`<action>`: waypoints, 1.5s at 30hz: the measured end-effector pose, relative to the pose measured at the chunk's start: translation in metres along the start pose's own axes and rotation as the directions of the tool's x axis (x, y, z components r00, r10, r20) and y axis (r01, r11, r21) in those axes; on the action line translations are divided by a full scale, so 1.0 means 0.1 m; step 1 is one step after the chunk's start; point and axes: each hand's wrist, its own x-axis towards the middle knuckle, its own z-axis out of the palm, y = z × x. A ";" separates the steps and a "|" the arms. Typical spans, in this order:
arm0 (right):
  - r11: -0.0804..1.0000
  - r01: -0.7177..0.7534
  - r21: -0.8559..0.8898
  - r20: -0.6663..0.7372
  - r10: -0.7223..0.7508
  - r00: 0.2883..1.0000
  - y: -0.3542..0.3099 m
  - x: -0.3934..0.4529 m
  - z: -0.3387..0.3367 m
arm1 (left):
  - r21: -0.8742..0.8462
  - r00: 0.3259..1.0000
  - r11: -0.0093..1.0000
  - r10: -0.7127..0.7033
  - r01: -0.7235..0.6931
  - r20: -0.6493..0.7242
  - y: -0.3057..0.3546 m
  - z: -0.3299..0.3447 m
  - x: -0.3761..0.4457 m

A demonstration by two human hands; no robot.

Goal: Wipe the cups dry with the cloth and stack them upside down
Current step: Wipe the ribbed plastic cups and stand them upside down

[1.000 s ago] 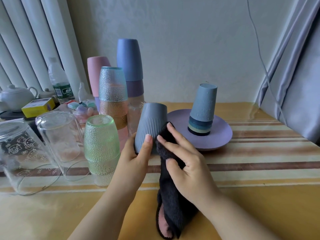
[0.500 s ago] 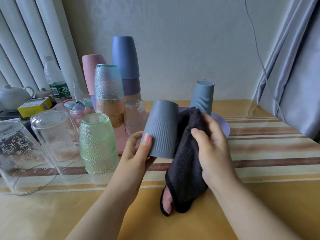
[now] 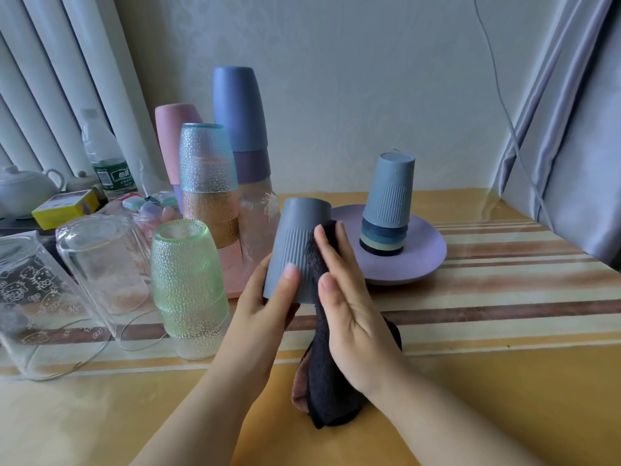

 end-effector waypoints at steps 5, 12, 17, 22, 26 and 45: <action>1.000 0.010 -0.005 -0.075 -0.011 0.997 -0.01 0.05 -0.05 | -0.023 0.991 0.999 -0.043 0.046 0.127 0.03 -0.03 0.01; 0.908 -0.088 0.410 -0.094 0.139 0.986 -0.04 0.19 -0.30 | -0.172 0.949 0.952 -0.210 0.253 0.233 -0.02 0.03 -0.03; 0.738 -0.326 0.591 0.144 0.301 0.943 0.01 0.27 -0.61 | -0.275 0.971 0.934 -0.195 0.227 0.139 0.07 0.03 0.00; 0.911 -0.412 0.006 0.351 0.384 0.854 0.09 0.21 -0.78 | -0.199 0.983 0.963 -0.179 0.182 0.032 0.17 -0.09 0.02; 0.886 -0.159 -0.436 0.384 0.343 0.857 0.03 0.16 -0.59 | -0.039 0.992 0.993 -0.114 0.112 -0.049 0.16 -0.11 0.01; 0.882 -0.220 -0.417 -0.310 0.089 0.946 0.13 0.25 -0.79 | 0.093 0.989 0.995 -0.015 0.029 -0.144 0.21 -0.06 -0.04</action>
